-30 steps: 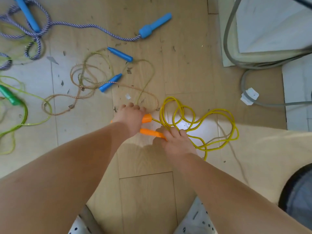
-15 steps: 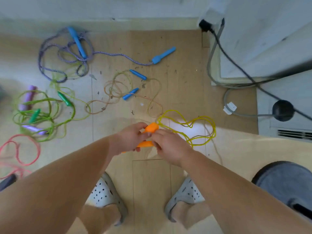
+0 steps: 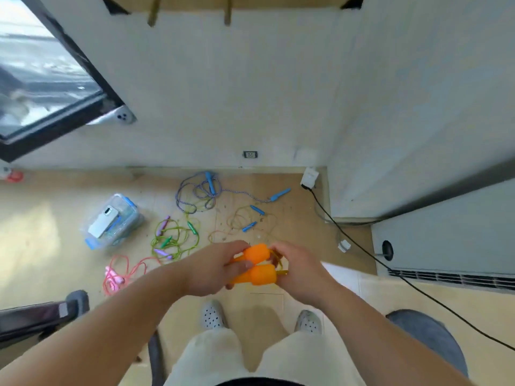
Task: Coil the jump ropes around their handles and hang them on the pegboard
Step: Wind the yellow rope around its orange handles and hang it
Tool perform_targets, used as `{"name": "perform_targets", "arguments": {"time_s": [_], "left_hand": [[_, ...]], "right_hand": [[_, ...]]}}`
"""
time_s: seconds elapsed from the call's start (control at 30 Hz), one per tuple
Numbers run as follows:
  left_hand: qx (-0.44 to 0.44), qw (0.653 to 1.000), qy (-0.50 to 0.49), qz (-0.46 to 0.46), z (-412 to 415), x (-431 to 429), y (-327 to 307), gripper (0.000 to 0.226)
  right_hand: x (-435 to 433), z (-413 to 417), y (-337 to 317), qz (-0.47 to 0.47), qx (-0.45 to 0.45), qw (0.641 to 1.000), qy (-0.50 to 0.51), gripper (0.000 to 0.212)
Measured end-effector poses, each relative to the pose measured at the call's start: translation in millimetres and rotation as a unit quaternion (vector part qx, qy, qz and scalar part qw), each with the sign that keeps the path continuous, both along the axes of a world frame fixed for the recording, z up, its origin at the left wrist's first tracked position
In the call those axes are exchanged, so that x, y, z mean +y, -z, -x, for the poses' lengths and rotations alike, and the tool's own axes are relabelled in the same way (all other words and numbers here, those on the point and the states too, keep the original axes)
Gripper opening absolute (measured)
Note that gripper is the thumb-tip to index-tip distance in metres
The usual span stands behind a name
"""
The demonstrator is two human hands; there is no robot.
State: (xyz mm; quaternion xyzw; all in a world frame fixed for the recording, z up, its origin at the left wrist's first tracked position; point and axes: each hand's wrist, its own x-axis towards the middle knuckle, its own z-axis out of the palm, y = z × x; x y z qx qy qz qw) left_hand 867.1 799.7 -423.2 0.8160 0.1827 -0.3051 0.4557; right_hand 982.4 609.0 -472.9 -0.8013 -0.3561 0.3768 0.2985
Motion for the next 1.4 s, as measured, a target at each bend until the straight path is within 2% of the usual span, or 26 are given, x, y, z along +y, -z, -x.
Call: {"name": "perform_targets", "arguments": {"time_s": [0.13, 0.27, 0.33, 0.4, 0.53, 0.67, 0.73, 0.8, 0.9, 0.93, 0.97, 1.0, 1.03, 1.1, 1.17, 1.23, 1.27, 1.3, 1.33, 1.4], "left_hand": [[-0.012, 0.997, -0.055, 0.044, 6, -15, -74, 0.019], [-0.069, 0.990, -0.084, 0.087, 16, -47, -128, 0.017], [-0.093, 0.983, -0.102, 0.121, 25, -61, -148, 0.020], [-0.112, 0.974, -0.129, 0.146, 33, -74, -164, 0.029], [-0.191, 0.950, -0.179, 0.171, 47, -81, -181, 0.045], [-0.245, 0.959, -0.145, -0.003, 64, -77, -181, 0.076], [-0.292, 0.944, -0.151, -0.021, 73, -79, -187, 0.083], [-0.303, 0.937, -0.171, 0.024, 83, -69, -191, 0.075], [-0.247, 0.953, -0.160, 0.069, 121, -12, -154, 0.064], [-0.233, 0.951, -0.178, 0.095, 127, 9, -137, 0.051], [-0.249, 0.949, -0.178, 0.077, 130, 22, -127, 0.039], [-0.240, 0.945, -0.189, 0.117, 132, 18, -137, 0.036], [-0.235, 0.932, -0.191, 0.199, 127, -1, -157, 0.041], [-0.234, 0.903, -0.264, 0.246, 120, -5, -171, 0.049], [-0.240, 0.859, -0.284, 0.352, 128, 11, -175, 0.051], [-0.212, 0.844, -0.284, 0.402, 137, 30, -175, 0.060], [-0.193, 0.847, -0.267, 0.417, 140, 42, -177, 0.073], [-0.179, 0.865, -0.224, 0.411, 143, 52, -176, 0.087], [-0.182, 0.895, -0.166, 0.372, 146, 57, -179, 0.096], [-0.197, 0.955, -0.051, 0.217, 144, 54, -186, 0.096]], "right_hand": [[-13, -31, -93, 0.009, 0.094, 0.995, -0.035, 0.012], [-42, -60, -170, -0.029, 0.186, 0.968, -0.168, 0.018], [-53, -66, -198, -0.054, 0.204, 0.954, -0.213, 0.011], [-57, -62, -217, -0.085, 0.168, 0.956, -0.227, 0.009], [-52, -34, -236, -0.168, 0.093, 0.968, -0.161, 0.027], [-36, -2, -246, -0.223, 0.014, 0.969, -0.102, 0.040], [-23, 15, -249, -0.217, -0.045, 0.971, -0.093, 0.044], [-12, 30, -251, -0.210, -0.081, 0.972, -0.069, 0.041], [1, 43, -253, -0.198, -0.125, 0.971, -0.056, 0.039], [5, 46, -252, -0.194, -0.141, 0.969, -0.057, 0.039], [8, 48, -252, -0.190, -0.157, 0.968, -0.057, 0.039], [12, 50, -252, -0.186, -0.173, 0.965, -0.059, 0.039], [15, 53, -254, -0.180, -0.187, 0.964, -0.063, 0.039], [22, 57, -258, -0.167, -0.191, 0.964, -0.075, 0.039], [27, 60, -262, -0.157, -0.170, 0.968, -0.093, 0.037], [32, 62, -265, -0.137, -0.144, 0.972, -0.124, 0.036], [35, 64, -266, -0.125, -0.141, 0.972, -0.141, 0.035], [39, 67, -266, -0.115, -0.146, 0.971, -0.152, 0.036], [43, 71, -266, -0.109, -0.155, 0.970, -0.153, 0.036], [55, 80, -263, -0.116, -0.167, 0.970, -0.133, 0.036]]}}
